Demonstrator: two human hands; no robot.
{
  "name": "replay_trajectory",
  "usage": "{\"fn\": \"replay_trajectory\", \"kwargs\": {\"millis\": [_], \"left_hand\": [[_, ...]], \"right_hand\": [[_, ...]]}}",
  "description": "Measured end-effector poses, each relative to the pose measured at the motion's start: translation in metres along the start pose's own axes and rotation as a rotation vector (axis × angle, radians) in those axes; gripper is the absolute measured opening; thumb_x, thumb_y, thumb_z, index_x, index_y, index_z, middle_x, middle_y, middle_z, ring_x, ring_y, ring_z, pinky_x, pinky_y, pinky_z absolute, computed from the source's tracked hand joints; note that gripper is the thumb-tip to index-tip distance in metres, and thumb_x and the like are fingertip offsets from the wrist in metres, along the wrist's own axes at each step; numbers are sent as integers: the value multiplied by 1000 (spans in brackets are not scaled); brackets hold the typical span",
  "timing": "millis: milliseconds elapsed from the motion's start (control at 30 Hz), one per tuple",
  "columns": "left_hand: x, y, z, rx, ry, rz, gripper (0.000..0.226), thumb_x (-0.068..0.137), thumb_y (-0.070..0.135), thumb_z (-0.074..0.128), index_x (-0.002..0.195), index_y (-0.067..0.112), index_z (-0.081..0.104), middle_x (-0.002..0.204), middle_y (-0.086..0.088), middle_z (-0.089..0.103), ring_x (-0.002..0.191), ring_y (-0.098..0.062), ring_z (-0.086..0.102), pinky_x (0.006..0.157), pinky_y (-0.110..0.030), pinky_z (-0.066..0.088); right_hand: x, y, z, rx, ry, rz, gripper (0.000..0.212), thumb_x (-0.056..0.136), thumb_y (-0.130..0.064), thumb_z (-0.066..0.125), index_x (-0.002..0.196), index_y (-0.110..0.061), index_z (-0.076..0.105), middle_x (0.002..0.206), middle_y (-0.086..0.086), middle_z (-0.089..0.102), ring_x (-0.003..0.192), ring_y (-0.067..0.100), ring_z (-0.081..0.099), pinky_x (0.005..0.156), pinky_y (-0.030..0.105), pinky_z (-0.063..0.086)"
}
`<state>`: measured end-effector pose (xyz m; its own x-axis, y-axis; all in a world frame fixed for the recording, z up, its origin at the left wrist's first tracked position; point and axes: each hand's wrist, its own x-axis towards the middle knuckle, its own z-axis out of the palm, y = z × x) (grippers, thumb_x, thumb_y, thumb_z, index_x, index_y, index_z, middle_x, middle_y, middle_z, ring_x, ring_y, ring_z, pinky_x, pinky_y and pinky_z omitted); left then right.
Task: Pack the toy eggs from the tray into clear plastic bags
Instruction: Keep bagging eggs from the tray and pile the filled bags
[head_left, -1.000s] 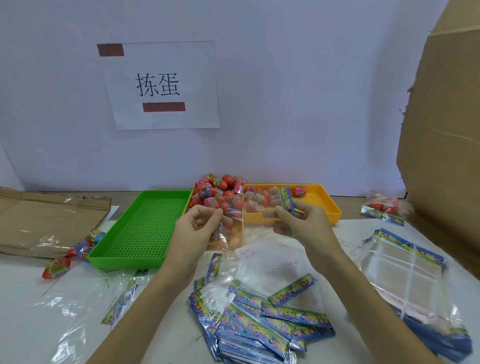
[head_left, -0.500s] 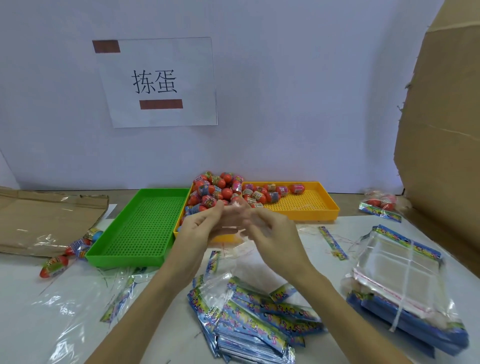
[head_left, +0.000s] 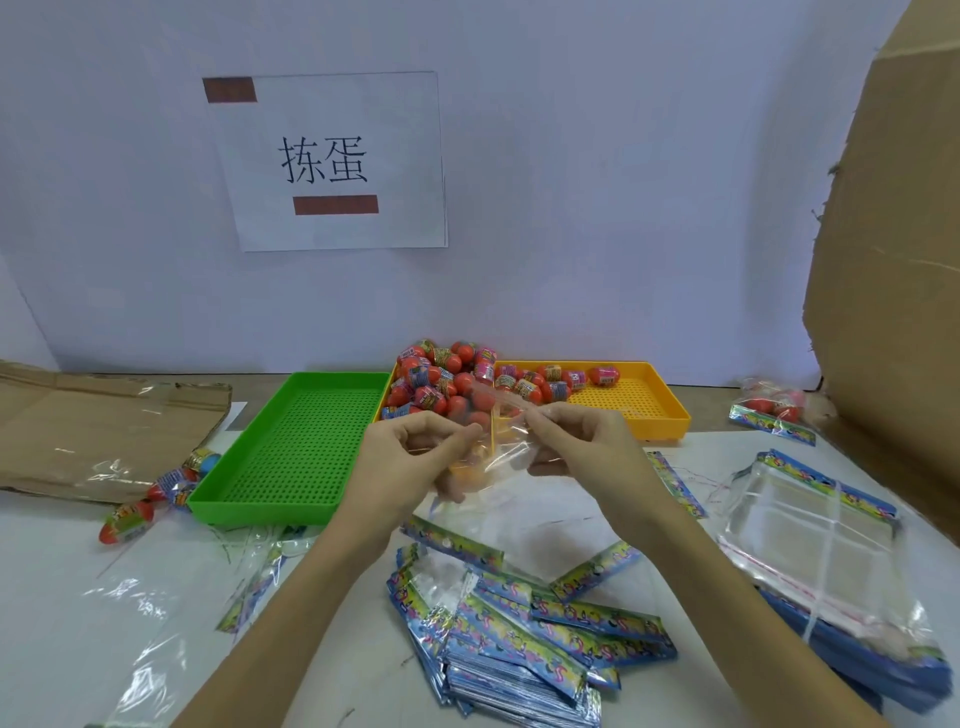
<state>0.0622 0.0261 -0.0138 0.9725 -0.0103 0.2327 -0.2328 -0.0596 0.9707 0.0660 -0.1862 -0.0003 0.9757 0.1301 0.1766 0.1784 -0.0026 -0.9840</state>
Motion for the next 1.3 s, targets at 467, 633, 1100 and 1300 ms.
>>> {"fn": "replay_trajectory", "kwargs": {"millis": [467, 633, 1100, 1300], "left_hand": [[-6, 0, 4, 157, -44, 174, 17, 86, 33, 82, 95, 18, 81, 77, -4, 79, 56, -26, 72, 57, -32, 61], [-4, -5, 0, 236, -38, 249, 24, 83, 39, 84, 104, 27, 80, 84, 3, 80, 56, -17, 70, 48, -31, 56], [0, -2, -18, 354, -170, 290, 53, 70, 36, 92, 119, 30, 72, 75, 3, 78, 50, -12, 51, 52, -23, 45], [0, -6, -22, 578, -72, 581, 55, 77, 51, 82, 125, 26, 71, 62, 16, 63, 48, -7, 32, 49, -21, 36]], "right_hand": [[-6, 3, 19, -589, 73, -497, 18, 92, -29, 78, 107, -19, 74, 101, -9, 68, 88, 7, 65, 71, 12, 47], [-4, 2, 15, -521, 18, -375, 10, 87, -33, 82, 91, -24, 78, 80, -15, 71, 76, 8, 63, 64, 13, 44], [-4, -10, -1, -257, -225, -164, 9, 94, -16, 76, 98, -9, 77, 89, 6, 78, 84, 22, 76, 79, 30, 62], [-6, -9, 0, -290, -306, -109, 13, 90, -28, 79, 101, -20, 81, 95, 1, 79, 89, 20, 76, 85, 37, 63]]}}
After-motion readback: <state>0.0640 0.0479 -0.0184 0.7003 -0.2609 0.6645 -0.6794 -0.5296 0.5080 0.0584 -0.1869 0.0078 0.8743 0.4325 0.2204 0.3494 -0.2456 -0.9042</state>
